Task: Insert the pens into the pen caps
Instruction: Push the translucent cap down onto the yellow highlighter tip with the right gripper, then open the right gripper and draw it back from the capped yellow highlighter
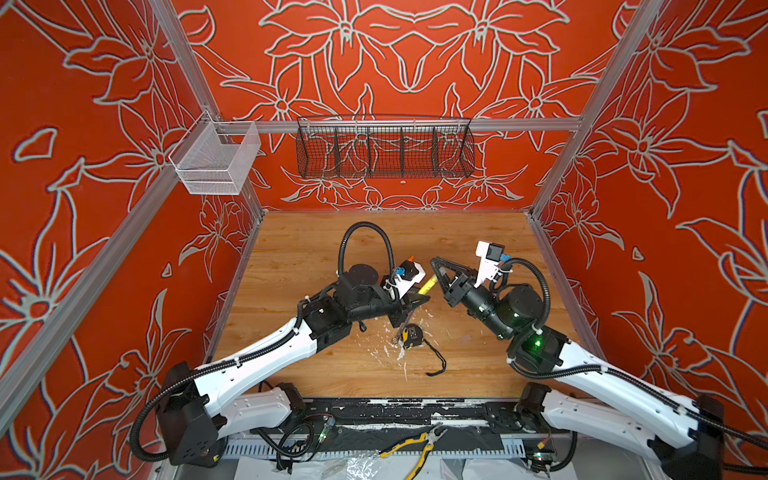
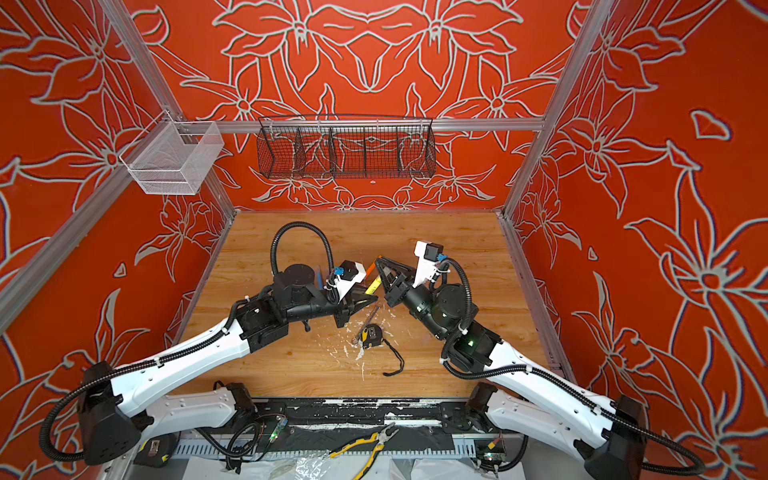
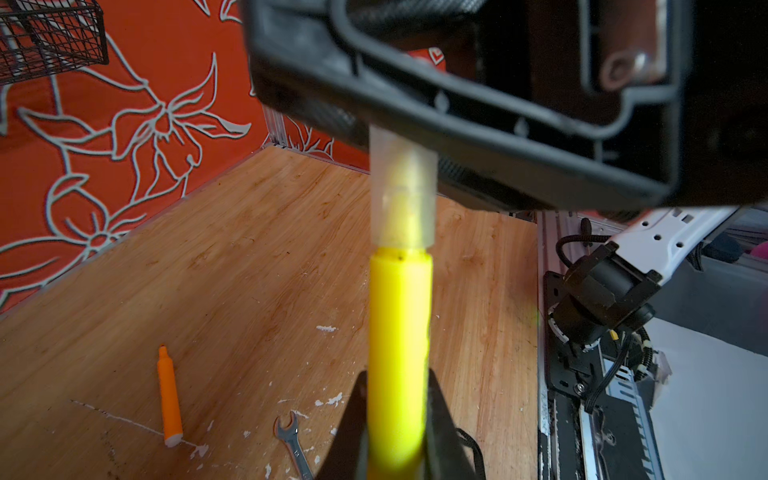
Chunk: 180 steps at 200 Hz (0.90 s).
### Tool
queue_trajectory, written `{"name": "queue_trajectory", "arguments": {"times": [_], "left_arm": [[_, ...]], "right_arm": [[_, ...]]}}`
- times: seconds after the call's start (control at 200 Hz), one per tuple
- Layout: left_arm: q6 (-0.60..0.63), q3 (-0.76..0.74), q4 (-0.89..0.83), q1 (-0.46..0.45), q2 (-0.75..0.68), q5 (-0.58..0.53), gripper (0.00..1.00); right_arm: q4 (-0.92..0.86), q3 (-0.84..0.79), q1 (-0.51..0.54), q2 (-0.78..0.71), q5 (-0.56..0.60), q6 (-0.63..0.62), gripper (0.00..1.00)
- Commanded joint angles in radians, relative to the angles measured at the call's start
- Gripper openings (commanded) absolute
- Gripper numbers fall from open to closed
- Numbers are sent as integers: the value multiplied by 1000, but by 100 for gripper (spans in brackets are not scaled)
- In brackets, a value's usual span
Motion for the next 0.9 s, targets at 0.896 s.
{"name": "queue_trajectory", "arguments": {"times": [0.896], "left_arm": [[-40, 492, 78, 56, 205, -308, 0]], "right_arm": [[103, -130, 9, 104, -135, 88, 0]]}}
